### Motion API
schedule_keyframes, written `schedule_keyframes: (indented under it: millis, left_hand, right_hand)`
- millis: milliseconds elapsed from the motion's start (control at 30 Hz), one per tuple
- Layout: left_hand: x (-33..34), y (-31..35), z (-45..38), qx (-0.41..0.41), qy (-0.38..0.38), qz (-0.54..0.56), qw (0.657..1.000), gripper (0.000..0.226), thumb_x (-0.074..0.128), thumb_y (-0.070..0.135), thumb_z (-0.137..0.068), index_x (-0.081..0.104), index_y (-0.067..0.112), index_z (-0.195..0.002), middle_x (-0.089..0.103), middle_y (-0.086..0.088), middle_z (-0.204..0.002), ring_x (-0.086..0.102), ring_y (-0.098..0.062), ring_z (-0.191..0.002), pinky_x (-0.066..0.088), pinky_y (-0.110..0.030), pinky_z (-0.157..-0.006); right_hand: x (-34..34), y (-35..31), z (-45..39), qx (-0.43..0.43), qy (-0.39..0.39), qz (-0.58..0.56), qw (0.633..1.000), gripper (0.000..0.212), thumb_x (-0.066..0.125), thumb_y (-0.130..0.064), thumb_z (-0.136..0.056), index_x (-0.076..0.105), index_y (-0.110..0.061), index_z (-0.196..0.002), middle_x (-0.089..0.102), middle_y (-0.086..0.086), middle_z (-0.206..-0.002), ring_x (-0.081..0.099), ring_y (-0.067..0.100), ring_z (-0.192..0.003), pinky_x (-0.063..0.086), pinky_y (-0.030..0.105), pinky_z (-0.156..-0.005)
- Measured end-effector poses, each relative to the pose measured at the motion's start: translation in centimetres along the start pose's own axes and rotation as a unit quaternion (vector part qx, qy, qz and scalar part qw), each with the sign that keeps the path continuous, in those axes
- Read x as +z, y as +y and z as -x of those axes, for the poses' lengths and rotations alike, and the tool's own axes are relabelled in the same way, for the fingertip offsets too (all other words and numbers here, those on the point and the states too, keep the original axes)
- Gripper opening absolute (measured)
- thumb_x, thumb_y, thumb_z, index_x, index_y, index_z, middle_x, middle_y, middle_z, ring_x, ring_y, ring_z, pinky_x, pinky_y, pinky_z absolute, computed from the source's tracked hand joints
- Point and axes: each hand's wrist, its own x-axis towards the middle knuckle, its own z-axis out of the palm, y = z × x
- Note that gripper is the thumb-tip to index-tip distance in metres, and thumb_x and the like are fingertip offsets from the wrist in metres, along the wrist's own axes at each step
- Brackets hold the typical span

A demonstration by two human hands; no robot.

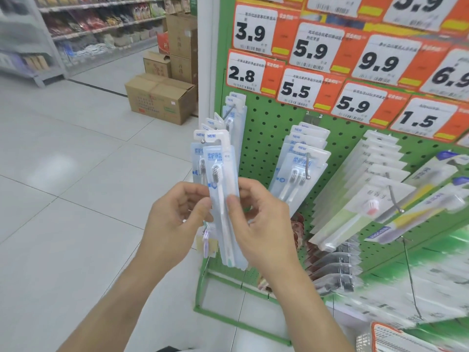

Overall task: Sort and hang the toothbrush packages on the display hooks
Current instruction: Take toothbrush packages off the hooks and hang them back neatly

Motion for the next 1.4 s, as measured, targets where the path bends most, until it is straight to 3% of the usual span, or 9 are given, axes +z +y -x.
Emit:
schedule_keyframes:
  millis: [133, 400, 633, 800, 933, 1033, 1133, 1267, 1400]
  left_hand:
    - [0.2, -0.2, -0.2, -0.011, 0.023, 0.027, 0.999, 0.013, 0.066, 0.003, -0.093, 0.068, 0.016, -0.091, 0.071, -0.001, -0.073, 0.066, -0.015, -0.062, 0.052, -0.021, -0.063]
    - [0.2, 0.1, -0.5, -0.003, 0.043, 0.026, 0.999, 0.012, 0.07, 0.006, -0.091, 0.068, 0.018, -0.09, 0.072, 0.0, -0.078, 0.068, -0.016, -0.065, 0.054, -0.026, -0.063]
    - [0.3, -0.2, -0.5, -0.032, 0.098, -0.018, 0.995, 0.011, 0.068, 0.011, -0.093, 0.068, 0.02, -0.086, 0.071, 0.006, -0.08, 0.064, -0.013, -0.071, 0.054, -0.035, -0.067]
    - [0.2, 0.0, -1.4, 0.002, 0.137, -0.035, 0.99, 0.021, 0.068, 0.017, -0.094, 0.061, 0.02, -0.114, 0.062, 0.003, -0.123, 0.062, 0.001, -0.098, 0.049, -0.009, -0.07]
    - [-0.5, -0.1, -2.9, 0.027, 0.032, -0.022, 0.999, 0.065, 0.065, 0.043, -0.083, 0.046, 0.023, -0.142, 0.053, 0.011, -0.142, 0.051, -0.006, -0.131, 0.051, -0.036, -0.103]
    - [-0.4, 0.6, -3.5, 0.065, -0.018, -0.006, 0.998, 0.071, 0.062, 0.049, -0.083, 0.042, 0.023, -0.146, 0.053, 0.012, -0.144, 0.046, -0.009, -0.138, 0.042, -0.049, -0.112]
    - [0.0, 1.5, -4.2, 0.094, -0.042, 0.017, 0.995, 0.068, 0.061, 0.044, -0.086, 0.04, 0.022, -0.147, 0.054, 0.012, -0.144, 0.049, -0.011, -0.136, 0.042, -0.04, -0.112]
    - [0.5, 2.7, -5.7, 0.098, -0.002, -0.001, 0.995, 0.076, 0.068, 0.046, -0.084, 0.035, 0.03, -0.149, 0.053, 0.013, -0.141, 0.052, 0.003, -0.128, 0.043, -0.012, -0.101]
    - [0.7, 3.8, -7.2, 0.163, 0.01, -0.033, 0.986, 0.076, 0.071, 0.04, -0.087, 0.034, 0.028, -0.152, 0.051, 0.002, -0.145, 0.045, -0.002, -0.137, 0.041, -0.014, -0.106]
  right_hand:
    - [0.2, -0.1, -0.2, -0.004, -0.001, 0.013, 1.0, 0.023, 0.062, -0.014, -0.097, 0.071, -0.032, -0.109, 0.072, -0.019, -0.087, 0.067, 0.007, -0.076, 0.054, 0.022, -0.064]
    - [0.4, -0.5, -1.0, -0.047, 0.004, 0.056, 0.997, 0.022, 0.062, -0.01, -0.095, 0.072, -0.027, -0.107, 0.071, -0.014, -0.084, 0.064, 0.008, -0.071, 0.049, 0.018, -0.062]
    - [1.4, 0.5, -1.6, -0.02, -0.029, 0.063, 0.997, 0.015, 0.062, -0.016, -0.097, 0.07, -0.024, -0.107, 0.072, -0.013, -0.085, 0.066, 0.009, -0.077, 0.055, 0.029, -0.065]
    - [1.8, 1.4, -2.2, -0.002, -0.061, 0.073, 0.996, 0.013, 0.057, -0.028, -0.102, 0.068, -0.02, -0.102, 0.071, -0.01, -0.087, 0.066, 0.008, -0.081, 0.056, 0.035, -0.072]
    - [1.7, 1.9, -2.8, -0.039, -0.071, 0.138, 0.987, 0.026, 0.046, -0.033, -0.106, 0.06, -0.017, -0.091, 0.057, -0.009, -0.075, 0.053, 0.011, -0.071, 0.043, 0.033, -0.065]
    - [1.1, 1.9, -3.3, -0.042, -0.059, 0.159, 0.985, 0.023, 0.05, -0.031, -0.104, 0.063, -0.017, -0.091, 0.059, -0.009, -0.076, 0.054, 0.01, -0.071, 0.043, 0.029, -0.064]
    - [1.1, 1.7, -4.0, -0.033, -0.064, 0.164, 0.984, 0.023, 0.056, -0.034, -0.102, 0.067, -0.018, -0.088, 0.064, -0.011, -0.074, 0.059, 0.007, -0.07, 0.046, 0.022, -0.064]
    - [1.5, 1.3, -4.6, -0.034, -0.069, 0.173, 0.982, 0.028, 0.058, -0.033, -0.101, 0.065, -0.015, -0.08, 0.066, -0.01, -0.068, 0.062, 0.01, -0.066, 0.052, 0.032, -0.064]
    - [2.0, 0.9, -4.8, -0.025, -0.069, 0.178, 0.981, 0.028, 0.059, -0.03, -0.099, 0.065, -0.011, -0.079, 0.069, -0.005, -0.068, 0.065, 0.016, -0.065, 0.054, 0.04, -0.065]
